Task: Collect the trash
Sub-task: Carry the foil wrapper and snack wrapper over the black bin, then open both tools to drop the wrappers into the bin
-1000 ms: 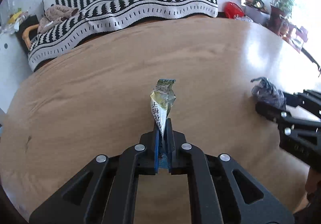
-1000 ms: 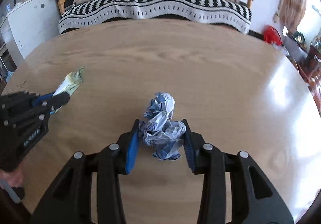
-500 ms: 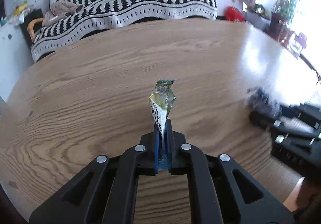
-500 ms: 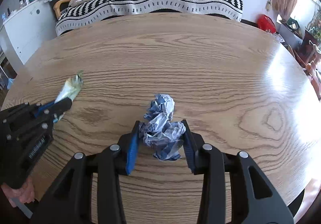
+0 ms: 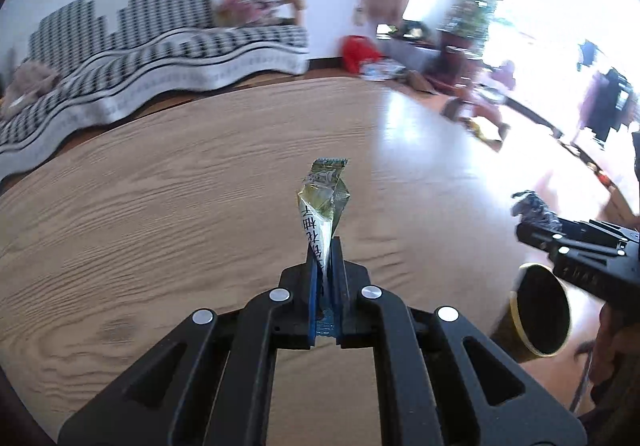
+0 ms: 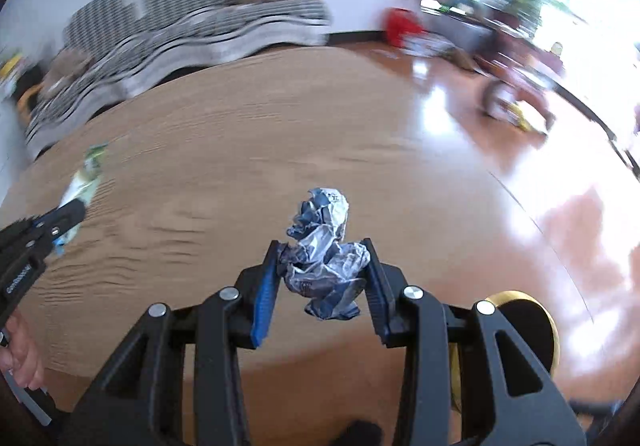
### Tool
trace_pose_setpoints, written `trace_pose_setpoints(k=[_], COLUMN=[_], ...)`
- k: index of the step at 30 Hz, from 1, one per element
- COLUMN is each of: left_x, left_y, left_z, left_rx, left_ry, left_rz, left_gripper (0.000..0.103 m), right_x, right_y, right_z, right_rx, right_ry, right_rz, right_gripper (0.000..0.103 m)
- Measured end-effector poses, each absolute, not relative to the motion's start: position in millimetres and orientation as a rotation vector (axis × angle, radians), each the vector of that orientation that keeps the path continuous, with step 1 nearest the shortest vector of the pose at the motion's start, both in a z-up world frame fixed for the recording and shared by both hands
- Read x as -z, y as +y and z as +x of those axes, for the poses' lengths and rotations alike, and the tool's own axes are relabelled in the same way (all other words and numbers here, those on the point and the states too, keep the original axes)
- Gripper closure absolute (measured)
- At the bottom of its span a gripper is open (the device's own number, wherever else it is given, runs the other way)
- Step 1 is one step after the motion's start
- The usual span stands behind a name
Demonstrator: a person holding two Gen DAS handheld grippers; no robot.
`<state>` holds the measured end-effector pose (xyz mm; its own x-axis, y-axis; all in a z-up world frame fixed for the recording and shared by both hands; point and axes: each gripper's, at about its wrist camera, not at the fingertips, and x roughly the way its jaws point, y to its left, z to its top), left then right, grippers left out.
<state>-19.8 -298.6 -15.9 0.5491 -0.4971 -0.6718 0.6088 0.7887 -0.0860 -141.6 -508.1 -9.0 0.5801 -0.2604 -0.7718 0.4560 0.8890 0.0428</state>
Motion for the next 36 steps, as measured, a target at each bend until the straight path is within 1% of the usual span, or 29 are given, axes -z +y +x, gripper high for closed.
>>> trace_pose_setpoints(k=[7,13,18,23,29,34,36], left_x=[24,44,73,109,144,159,165], left_y=[-397,-459,-507,-546,-578,-598,-604], left_z=[-79,-126,-145,-159,-164,-169,-172], left_rx=[0.88,1.072,1.193,1.268,1.297,1.323,1.338], left_ry=[0.744,0.786,0.877,0.964,1.042,1.079,1.089], left_rz=[0.182,0.19,0.172,0.195,0.209,0.211,0.211], left_gripper=[0.098,0.098,0.098,0.098,0.098,0.098,0.098], right_x=[7,31,66,87,105,114,114], right_y=[-612,-661,-685,-711,-729,-742,-744], right_z=[-267,-336,-357,-368,-366,-363,-362], right_rx=[0.669,0.804,0.831,0.837,0.848,0.842,0.846], right_ry=[0.806,0.848,0.929,0.937,0.96,0.979,0.983], right_rz=[0.442,0.57,0.683,0.806,0.85,0.865,0.865], right_gripper=[0.064,0.064,0.063,0.063,0.062,0.062,0.059])
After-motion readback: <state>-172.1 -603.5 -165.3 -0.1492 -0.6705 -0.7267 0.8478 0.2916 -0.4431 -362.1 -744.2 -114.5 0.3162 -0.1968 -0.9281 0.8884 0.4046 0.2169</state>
